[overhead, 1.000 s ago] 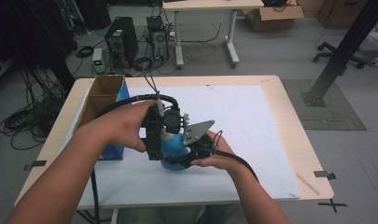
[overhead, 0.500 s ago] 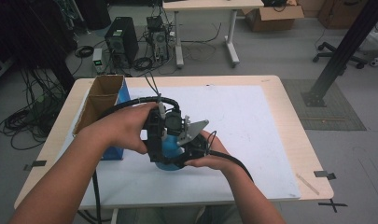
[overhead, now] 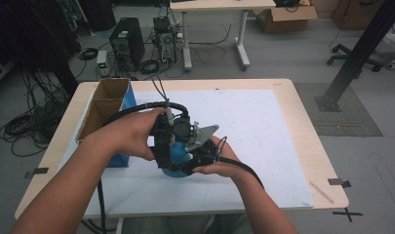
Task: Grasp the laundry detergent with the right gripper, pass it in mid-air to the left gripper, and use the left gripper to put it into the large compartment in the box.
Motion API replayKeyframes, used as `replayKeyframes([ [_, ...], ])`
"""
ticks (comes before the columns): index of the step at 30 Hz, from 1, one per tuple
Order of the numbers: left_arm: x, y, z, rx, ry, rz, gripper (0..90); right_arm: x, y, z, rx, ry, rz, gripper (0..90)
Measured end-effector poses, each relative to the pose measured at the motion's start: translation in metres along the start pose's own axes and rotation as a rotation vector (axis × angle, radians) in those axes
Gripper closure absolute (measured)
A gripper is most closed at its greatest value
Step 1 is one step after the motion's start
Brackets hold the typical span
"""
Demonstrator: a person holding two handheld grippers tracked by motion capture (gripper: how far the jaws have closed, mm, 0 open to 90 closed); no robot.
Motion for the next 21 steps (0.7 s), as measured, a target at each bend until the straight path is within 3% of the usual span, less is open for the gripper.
replayKeyframes([
  [21, -0.0013, 0.0013, 0.0012, -0.024, -0.011, 0.006, 23.9, -0.0028, 0.0026, -0.0007, 0.006, 0.002, -0.01, 44.8],
])
Point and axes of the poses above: each handheld gripper's, and its own axes: y roughly backward along the jaws, x roughly out of its underside, z roughly to its left, the point moved 6 cm from there along -y, roughly forward along the jaws, and after that the axes turned 15 degrees about -x, right-handed, at the moved point
